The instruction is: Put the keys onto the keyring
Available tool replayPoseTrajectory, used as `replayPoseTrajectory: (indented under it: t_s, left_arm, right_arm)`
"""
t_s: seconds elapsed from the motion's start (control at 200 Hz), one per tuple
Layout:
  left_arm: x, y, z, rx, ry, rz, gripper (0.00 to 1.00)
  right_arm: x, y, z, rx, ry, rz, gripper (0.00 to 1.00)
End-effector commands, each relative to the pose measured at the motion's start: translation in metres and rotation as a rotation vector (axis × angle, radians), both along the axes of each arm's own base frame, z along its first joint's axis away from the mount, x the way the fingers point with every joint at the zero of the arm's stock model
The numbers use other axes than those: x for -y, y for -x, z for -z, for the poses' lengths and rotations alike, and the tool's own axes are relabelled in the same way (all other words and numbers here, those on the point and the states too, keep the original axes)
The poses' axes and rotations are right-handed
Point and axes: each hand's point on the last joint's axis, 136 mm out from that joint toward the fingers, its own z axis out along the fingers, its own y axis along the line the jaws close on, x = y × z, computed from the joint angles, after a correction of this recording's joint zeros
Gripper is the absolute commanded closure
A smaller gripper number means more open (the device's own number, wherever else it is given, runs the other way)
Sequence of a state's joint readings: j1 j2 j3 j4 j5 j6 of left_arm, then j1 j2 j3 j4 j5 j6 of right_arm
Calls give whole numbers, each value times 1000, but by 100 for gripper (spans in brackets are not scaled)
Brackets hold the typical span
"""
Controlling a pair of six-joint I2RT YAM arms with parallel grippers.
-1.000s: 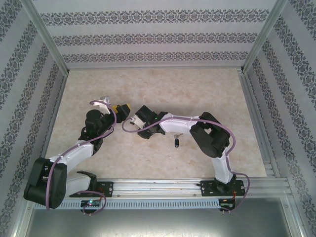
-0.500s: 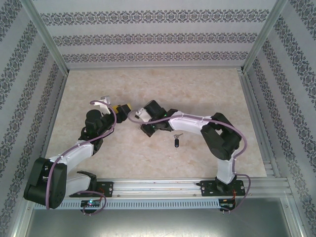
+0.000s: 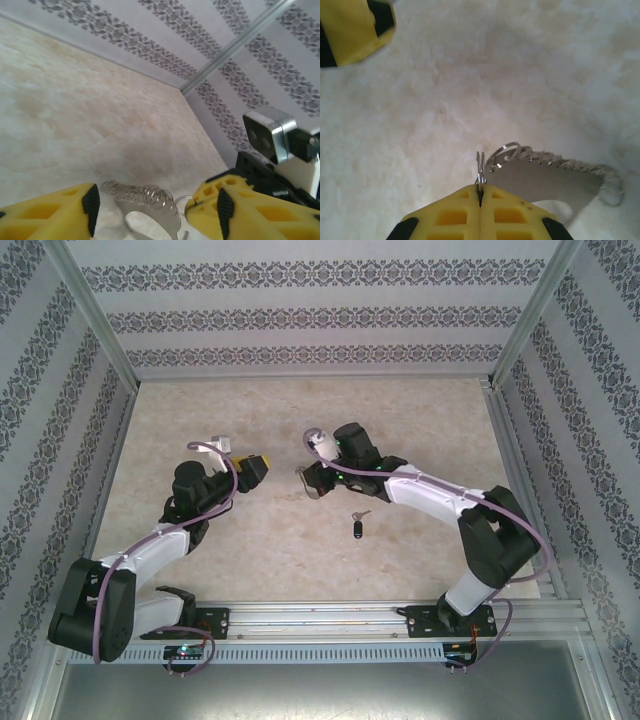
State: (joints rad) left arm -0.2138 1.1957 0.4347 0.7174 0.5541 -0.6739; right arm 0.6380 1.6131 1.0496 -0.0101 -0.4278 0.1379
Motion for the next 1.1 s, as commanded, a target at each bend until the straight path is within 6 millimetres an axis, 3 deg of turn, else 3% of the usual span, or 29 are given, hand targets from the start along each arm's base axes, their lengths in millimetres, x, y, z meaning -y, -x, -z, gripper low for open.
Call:
replayPoseTrajectory:
  t_s: [0.0,0.3,0.535,0.769,1.094]
  left_arm:
    - [17,4,-31,82,53,116,40]
    - [61,22,-50,134,57,326,44]
    - [81,31,-65,186,50,413,53]
    - [103,46,-73,236,32,507,57]
    - [109,46,-73,242,24,513,58]
  right_arm:
    - [3,0,-40,49,-139,4,100]
    - [22,15,-81,157,-264,-5,100]
    - [26,32,-98,181,-336,-91,100]
    - [23,44,-104,158,-372,-176,100]
    - [21,47,-106,145,-385,-204,100]
